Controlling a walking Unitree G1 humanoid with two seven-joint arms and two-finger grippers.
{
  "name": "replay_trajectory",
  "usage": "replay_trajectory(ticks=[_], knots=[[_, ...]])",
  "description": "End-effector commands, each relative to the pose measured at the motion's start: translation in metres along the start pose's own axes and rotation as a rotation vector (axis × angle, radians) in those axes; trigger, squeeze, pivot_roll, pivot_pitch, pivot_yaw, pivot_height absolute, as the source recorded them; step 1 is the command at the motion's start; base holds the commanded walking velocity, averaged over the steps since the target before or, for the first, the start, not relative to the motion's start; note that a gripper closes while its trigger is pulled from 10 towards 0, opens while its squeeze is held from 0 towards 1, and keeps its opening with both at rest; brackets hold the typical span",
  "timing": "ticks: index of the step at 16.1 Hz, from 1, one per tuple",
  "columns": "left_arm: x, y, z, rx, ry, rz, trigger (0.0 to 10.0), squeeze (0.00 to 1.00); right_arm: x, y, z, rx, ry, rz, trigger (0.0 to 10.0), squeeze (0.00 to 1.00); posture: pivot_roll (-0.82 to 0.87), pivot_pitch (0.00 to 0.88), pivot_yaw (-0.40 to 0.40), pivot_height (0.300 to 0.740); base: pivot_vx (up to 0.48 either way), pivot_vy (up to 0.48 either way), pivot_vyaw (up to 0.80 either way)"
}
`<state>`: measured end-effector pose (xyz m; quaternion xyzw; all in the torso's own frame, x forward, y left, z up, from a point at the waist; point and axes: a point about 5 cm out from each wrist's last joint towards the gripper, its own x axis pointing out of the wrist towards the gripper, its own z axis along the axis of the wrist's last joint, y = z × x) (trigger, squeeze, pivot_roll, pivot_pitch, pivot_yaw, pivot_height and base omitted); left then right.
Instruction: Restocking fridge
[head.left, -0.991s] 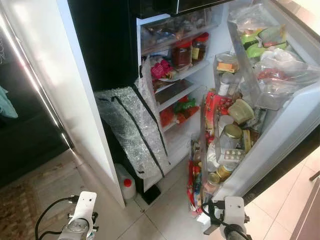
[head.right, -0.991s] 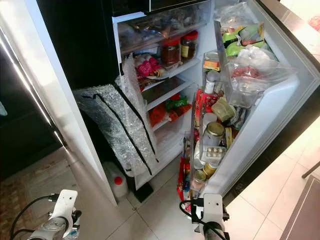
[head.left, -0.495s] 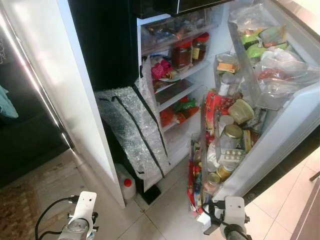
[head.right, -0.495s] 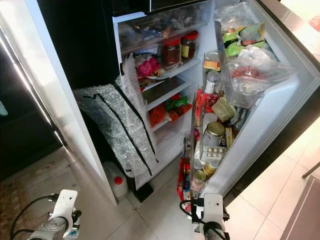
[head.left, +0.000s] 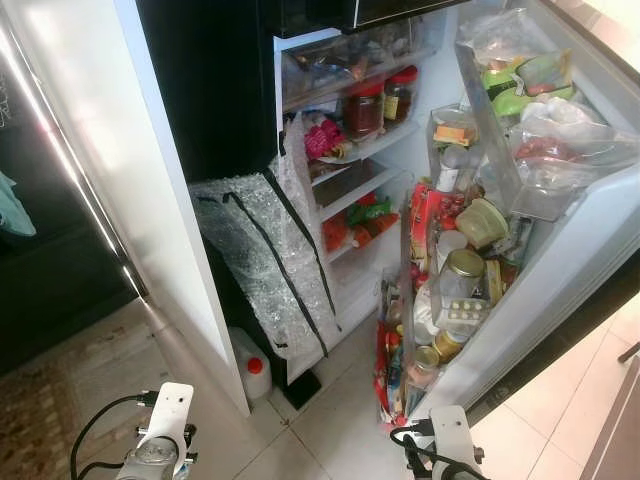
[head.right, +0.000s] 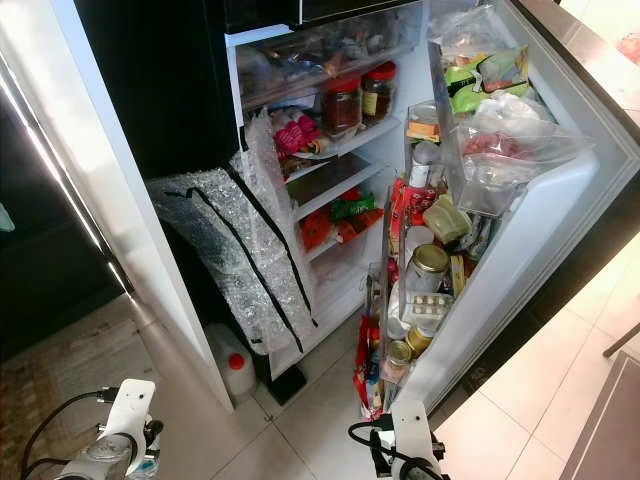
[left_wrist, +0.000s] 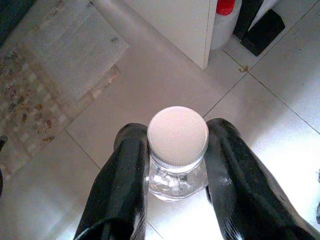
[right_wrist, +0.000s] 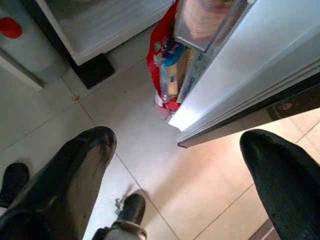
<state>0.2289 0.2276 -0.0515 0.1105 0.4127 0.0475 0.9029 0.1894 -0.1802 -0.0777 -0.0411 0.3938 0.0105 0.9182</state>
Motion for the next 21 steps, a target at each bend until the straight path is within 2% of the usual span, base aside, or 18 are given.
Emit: replay_trajectory(ticks=[1, 3, 6, 9, 18, 19, 20, 21], knots=[[0.0, -0.001, -0.002, 0.016, 0.005, -0.004, 10.0, 0.0, 0.0, 0.0, 0.005, 0.026, -0.044, 0.016, 10.0, 0.0, 0.02, 0.0, -0.057, 0.74, 0.0, 0.0, 0.0], [0.0, 0.0, -0.002, 0.019, 0.006, -0.002, 10.0, 0.0, 0.0, 0.005, 0.016, -0.014, -0.14, 0.105, 10.0, 0.0, 0.02, 0.0, -0.057, 0.74, 0.0, 0.0, 0.0], [0.0, 0.0, -0.002, 0.017, 0.005, -0.002, 10.0, 0.0, 0.0, 0.008, 0.021, -0.107, -0.166, 0.155, 10.0, 0.0, 0.02, 0.001, -0.058, 0.74, 0.0, 0.0, 0.0], [0.0, 0.0, -0.001, 0.014, 0.005, 0.0, 10.0, 0.0, -0.001, 0.012, 0.027, -0.147, -0.221, 0.221, 10.0, 0.0, 0.03, 0.01, -0.062, 0.74, 0.0, 0.0, 0.0], [0.0, 0.001, -0.001, 0.013, 0.003, 0.005, 10.0, 0.0, -0.009, 0.015, 0.042, -0.071, -0.415, 0.28, 10.0, 0.0, 0.03, 0.019, -0.057, 0.74, 0.0, 0.0, 0.0], [0.0, 0.001, -0.001, 0.013, 0.003, 0.005, 10.0, 0.0, -0.007, 0.016, 0.062, -0.065, -0.489, 0.303, 10.0, 0.0, 0.03, 0.019, -0.057, 0.74, 0.0, 0.0, 0.0], [0.0, 0.001, -0.001, 0.013, 0.004, 0.006, 10.0, 0.0, -0.007, 0.017, 0.152, -0.087, -0.747, 0.356, 10.0, 0.0, 0.03, 0.019, -0.057, 0.74, 0.0, 0.0, 0.0], [0.0, 0.001, -0.001, 0.013, 0.004, 0.006, 10.0, 0.0, -0.022, 0.021, 0.228, -0.116, -0.934, 0.399, 10.0, 0.0, 0.03, 0.02, -0.057, 0.74, 0.0, 0.0, 0.0]])
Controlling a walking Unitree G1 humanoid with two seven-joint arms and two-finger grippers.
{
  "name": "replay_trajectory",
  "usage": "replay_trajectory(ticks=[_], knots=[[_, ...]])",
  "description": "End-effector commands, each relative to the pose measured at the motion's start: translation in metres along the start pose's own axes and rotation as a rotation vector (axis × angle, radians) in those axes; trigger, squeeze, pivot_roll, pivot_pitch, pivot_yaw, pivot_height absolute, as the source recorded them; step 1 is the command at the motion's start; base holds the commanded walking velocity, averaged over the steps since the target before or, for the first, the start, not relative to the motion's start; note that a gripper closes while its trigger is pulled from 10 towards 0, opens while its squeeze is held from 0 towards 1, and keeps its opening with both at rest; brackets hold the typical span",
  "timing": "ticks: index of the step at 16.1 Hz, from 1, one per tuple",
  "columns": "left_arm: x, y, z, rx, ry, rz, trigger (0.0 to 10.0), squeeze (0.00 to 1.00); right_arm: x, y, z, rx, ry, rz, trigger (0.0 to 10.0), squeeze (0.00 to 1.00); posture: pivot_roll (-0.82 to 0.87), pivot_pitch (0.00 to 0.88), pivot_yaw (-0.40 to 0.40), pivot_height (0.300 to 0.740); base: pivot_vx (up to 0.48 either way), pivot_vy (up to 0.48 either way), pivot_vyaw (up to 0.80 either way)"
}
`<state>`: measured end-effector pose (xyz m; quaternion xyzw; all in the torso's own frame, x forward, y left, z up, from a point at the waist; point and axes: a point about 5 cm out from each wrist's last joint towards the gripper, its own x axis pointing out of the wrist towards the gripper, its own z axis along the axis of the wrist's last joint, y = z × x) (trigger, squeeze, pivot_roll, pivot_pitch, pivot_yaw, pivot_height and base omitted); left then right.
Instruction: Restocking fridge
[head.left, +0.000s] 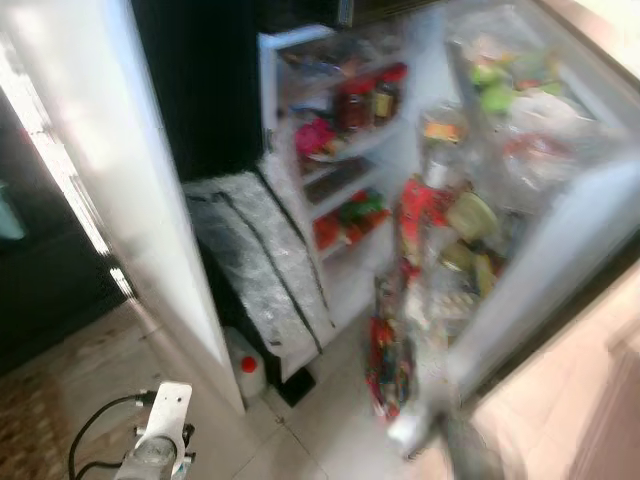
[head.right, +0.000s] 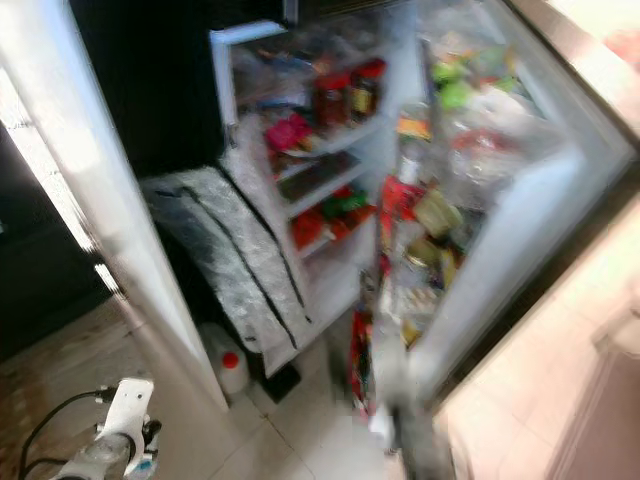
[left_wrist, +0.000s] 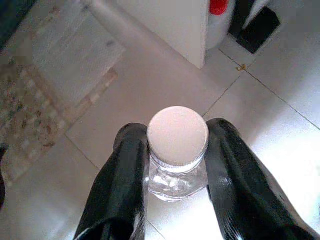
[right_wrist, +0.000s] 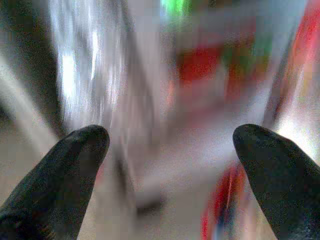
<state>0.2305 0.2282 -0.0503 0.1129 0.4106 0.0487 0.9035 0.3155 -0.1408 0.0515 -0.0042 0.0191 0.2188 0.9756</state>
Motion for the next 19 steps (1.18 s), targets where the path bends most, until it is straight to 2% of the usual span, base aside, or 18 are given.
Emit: replay_trajectory(ticks=[1, 8, 10, 13, 15, 16, 19], knots=[[0.0, 0.0, -0.003, 0.01, 0.009, 0.001, 10.0, 0.0, 0.028, -0.009, 0.059, -0.046, -0.201, 0.026, 10.0, 0.0, 0.03, 0.019, -0.056, 0.74, 0.0, 0.0, 0.0], [0.0, 0.0, -0.003, 0.01, 0.008, 0.001, 10.0, 0.0, 0.03, -0.012, 0.071, -0.038, -0.24, 0.052, 10.0, 0.0, 0.03, 0.018, -0.055, 0.74, 0.0, 0.0, 0.0], [0.0, 0.0, -0.003, 0.011, 0.008, 0.0, 10.0, 0.0, 0.03, -0.014, 0.068, -0.037, -0.22, 0.039, 10.0, 0.0, 0.03, 0.018, -0.057, 0.74, 0.0, 0.0, 0.0], [0.0, 0.0, -0.003, 0.009, 0.008, 0.0, 10.0, 0.0, 0.027, -0.018, 0.054, -0.011, -0.14, -0.016, 10.0, 0.0, 0.03, 0.019, -0.056, 0.74, 0.0, 0.0, 0.0], [0.0, -0.001, -0.003, 0.009, 0.009, 0.0, 10.0, 0.0, 0.022, -0.023, 0.032, 0.017, 0.014, -0.099, 10.0, 0.0, 0.03, 0.019, -0.055, 0.74, 0.0, 0.0, 0.0], [0.0, 0.0, -0.002, 0.009, 0.009, 0.0, 10.0, 0.0, 0.021, -0.025, 0.026, 0.025, 0.053, -0.116, 10.0, 0.0, 0.03, 0.02, -0.055, 0.74, 0.0, 0.0, 0.0], [0.0, 0.0, -0.003, 0.01, 0.01, 0.001, 10.0, 0.0, 0.015, -0.026, 0.014, 0.026, 0.118, -0.145, 10.0, 0.0, 0.03, 0.02, -0.054, 0.74, 0.0, 0.0, 0.0]])
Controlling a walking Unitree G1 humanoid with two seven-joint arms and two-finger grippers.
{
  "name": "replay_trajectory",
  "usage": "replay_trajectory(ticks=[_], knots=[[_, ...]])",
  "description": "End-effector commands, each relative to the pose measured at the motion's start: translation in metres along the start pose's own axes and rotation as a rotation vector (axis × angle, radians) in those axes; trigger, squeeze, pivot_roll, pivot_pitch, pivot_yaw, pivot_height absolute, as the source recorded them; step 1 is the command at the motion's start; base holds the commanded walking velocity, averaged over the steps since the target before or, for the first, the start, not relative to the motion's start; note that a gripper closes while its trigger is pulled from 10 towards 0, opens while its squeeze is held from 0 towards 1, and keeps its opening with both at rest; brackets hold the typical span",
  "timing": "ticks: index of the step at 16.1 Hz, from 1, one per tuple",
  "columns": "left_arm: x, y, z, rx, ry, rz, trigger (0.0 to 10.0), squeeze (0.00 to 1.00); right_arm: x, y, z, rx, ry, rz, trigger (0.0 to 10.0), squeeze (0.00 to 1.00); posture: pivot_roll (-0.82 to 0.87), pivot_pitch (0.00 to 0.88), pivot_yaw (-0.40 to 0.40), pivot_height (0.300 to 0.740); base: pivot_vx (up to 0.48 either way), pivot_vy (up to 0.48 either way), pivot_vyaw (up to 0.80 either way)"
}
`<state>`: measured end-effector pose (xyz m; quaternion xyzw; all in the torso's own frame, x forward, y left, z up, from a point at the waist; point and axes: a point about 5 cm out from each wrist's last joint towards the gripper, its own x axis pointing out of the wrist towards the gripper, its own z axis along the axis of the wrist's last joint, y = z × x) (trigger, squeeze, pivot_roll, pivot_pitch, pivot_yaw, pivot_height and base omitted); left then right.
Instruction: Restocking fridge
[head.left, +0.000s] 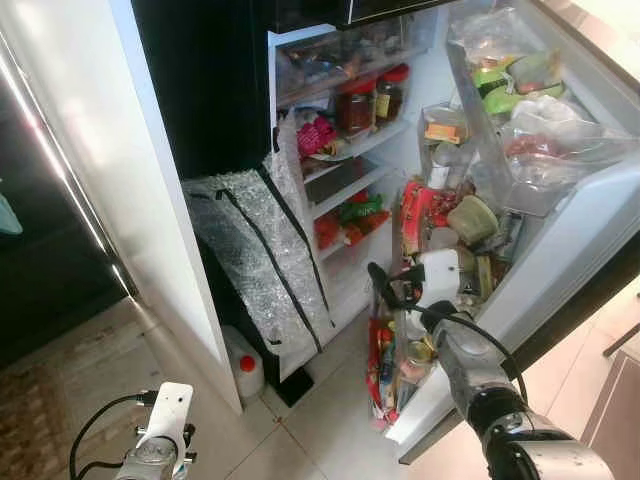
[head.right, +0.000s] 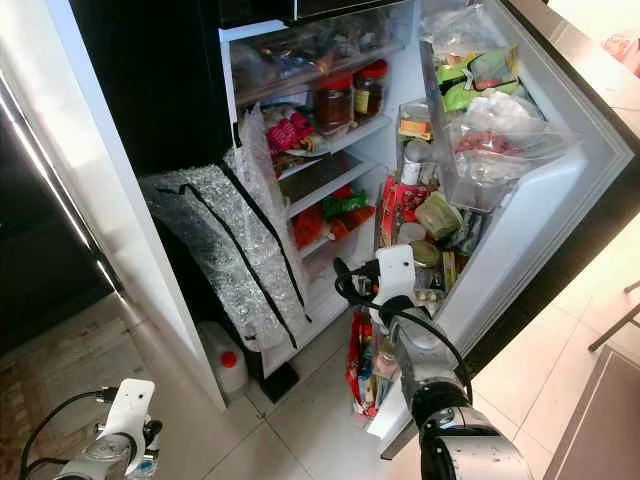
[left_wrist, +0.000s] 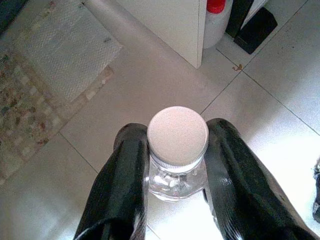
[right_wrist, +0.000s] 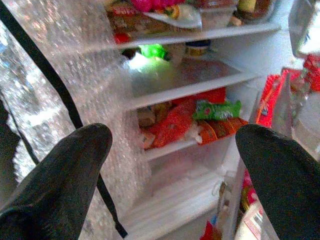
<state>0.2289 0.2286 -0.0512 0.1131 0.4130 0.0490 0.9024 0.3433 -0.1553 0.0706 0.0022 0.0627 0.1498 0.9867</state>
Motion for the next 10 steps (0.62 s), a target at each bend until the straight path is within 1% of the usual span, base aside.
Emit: replay_trajectory(ticks=[1, 4, 6, 7, 8, 9, 10], knots=[[0.0, 0.0, -0.001, 0.01, 0.005, 0.0, 10.0, 0.0, -0.003, -0.002, -0.007, 0.005, 0.035, -0.012, 10.0, 0.0, 0.03, 0.02, -0.053, 0.74, 0.0, 0.0, 0.0], [0.0, -0.001, -0.001, 0.01, 0.004, -0.002, 10.0, 0.0, -0.005, -0.002, -0.015, 0.017, 0.09, -0.04, 10.0, 0.0, 0.03, 0.02, -0.055, 0.74, 0.0, 0.0, 0.0], [0.0, -0.001, -0.001, 0.009, 0.005, 0.0, 10.0, 0.0, -0.007, -0.003, -0.023, 0.007, 0.145, -0.07, 10.0, 0.0, 0.03, 0.02, -0.056, 0.74, 0.0, 0.0, 0.0], [0.0, -0.001, -0.001, 0.012, 0.01, 0.0, 10.0, 0.0, -0.011, -0.006, -0.031, 0.001, 0.188, -0.098, 10.0, 0.0, 0.03, 0.02, -0.056, 0.74, 0.0, 0.0, 0.0], [0.0, -0.001, -0.001, 0.013, 0.011, 0.0, 10.0, 0.0, -0.013, -0.007, -0.033, -0.009, 0.202, -0.109, 10.0, 0.0, 0.03, 0.019, -0.055, 0.74, 0.0, 0.0, 0.0], [0.0, -0.001, -0.001, 0.011, 0.011, -0.001, 10.0, 0.0, -0.014, -0.009, -0.035, 0.007, 0.202, -0.129, 10.0, 0.0, 0.03, 0.019, -0.055, 0.74, 0.0, 0.0, 0.0], [0.0, -0.001, -0.001, 0.011, 0.011, -0.002, 10.0, 0.0, -0.016, -0.011, -0.036, 0.002, 0.211, -0.144, 10.0, 0.0, 0.03, 0.018, -0.055, 0.74, 0.0, 0.0, 0.0]])
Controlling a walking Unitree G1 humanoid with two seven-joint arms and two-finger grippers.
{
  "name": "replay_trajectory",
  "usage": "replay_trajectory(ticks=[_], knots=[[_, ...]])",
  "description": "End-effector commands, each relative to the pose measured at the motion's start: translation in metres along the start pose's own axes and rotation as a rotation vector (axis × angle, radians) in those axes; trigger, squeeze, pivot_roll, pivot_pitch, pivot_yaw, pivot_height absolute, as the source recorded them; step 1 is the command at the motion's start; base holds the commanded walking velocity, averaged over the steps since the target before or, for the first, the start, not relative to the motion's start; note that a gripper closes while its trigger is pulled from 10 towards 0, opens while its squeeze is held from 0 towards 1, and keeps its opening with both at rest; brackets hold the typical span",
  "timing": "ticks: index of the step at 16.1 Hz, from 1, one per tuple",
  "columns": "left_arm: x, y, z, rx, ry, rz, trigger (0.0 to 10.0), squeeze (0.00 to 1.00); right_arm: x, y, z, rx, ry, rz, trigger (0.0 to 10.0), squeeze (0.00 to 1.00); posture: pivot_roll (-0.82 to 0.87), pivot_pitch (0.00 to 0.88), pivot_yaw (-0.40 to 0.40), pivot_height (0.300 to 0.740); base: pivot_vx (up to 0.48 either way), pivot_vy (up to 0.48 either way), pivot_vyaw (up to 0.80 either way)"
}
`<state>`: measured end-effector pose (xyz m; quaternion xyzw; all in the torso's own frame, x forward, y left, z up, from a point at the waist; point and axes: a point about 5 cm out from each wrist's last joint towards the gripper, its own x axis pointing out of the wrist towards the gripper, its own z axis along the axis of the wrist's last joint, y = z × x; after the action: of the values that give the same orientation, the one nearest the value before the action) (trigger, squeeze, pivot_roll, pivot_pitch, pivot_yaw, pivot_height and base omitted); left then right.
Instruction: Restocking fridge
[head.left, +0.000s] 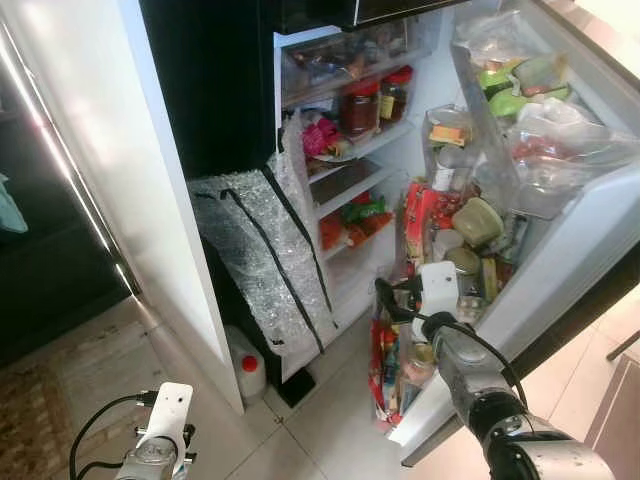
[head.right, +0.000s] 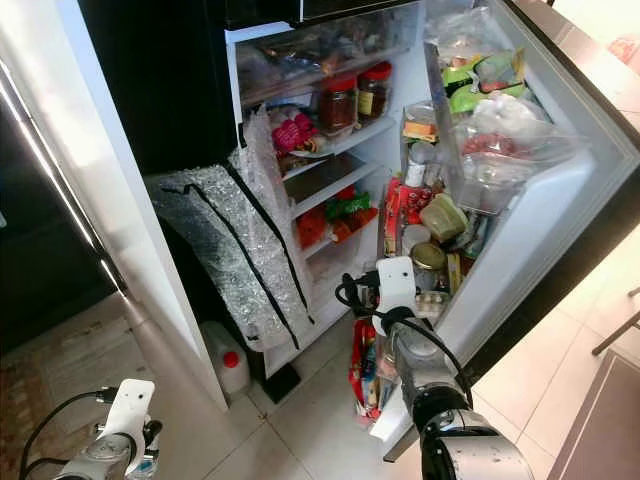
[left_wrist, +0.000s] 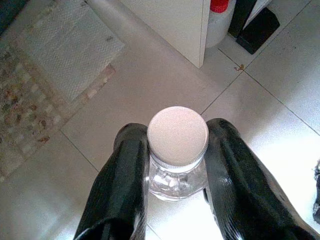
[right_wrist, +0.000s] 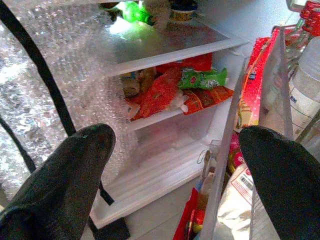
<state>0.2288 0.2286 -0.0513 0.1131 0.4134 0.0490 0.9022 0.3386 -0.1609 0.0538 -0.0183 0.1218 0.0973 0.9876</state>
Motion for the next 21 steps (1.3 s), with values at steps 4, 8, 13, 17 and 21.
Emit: replay_trajectory(ticks=[4, 8, 13, 17, 21], knots=[[0.0, -0.001, -0.002, 0.011, 0.007, -0.005, 10.0, 0.0, -0.013, -0.016, -0.025, 0.013, 0.104, -0.097, 10.0, 0.0, 0.03, 0.012, -0.054, 0.74, 0.0, 0.0, 0.0], [0.0, -0.001, -0.002, 0.013, 0.007, -0.006, 10.0, 0.0, -0.017, -0.025, -0.028, 0.002, 0.111, -0.162, 10.0, 0.0, 0.03, 0.008, -0.055, 0.74, 0.0, 0.0, 0.0], [0.0, -0.001, -0.001, 0.009, 0.005, -0.004, 10.0, 0.0, -0.019, -0.023, -0.033, 0.006, 0.116, -0.16, 10.0, 0.0, 0.03, 0.014, -0.055, 0.74, 0.0, 0.0, 0.0], [0.0, 0.0, -0.001, 0.004, 0.003, 0.0, 10.0, 0.0, -0.015, -0.016, -0.022, 0.053, 0.025, -0.108, 10.0, 0.0, 0.03, 0.018, -0.054, 0.74, 0.0, 0.0, 0.0], [0.0, -0.001, -0.001, 0.003, 0.004, -0.004, 10.0, 0.0, -0.022, -0.024, -0.038, 0.009, 0.129, -0.156, 10.0, 0.0, 0.03, 0.02, -0.056, 0.74, 0.0, 0.0, 0.0]])
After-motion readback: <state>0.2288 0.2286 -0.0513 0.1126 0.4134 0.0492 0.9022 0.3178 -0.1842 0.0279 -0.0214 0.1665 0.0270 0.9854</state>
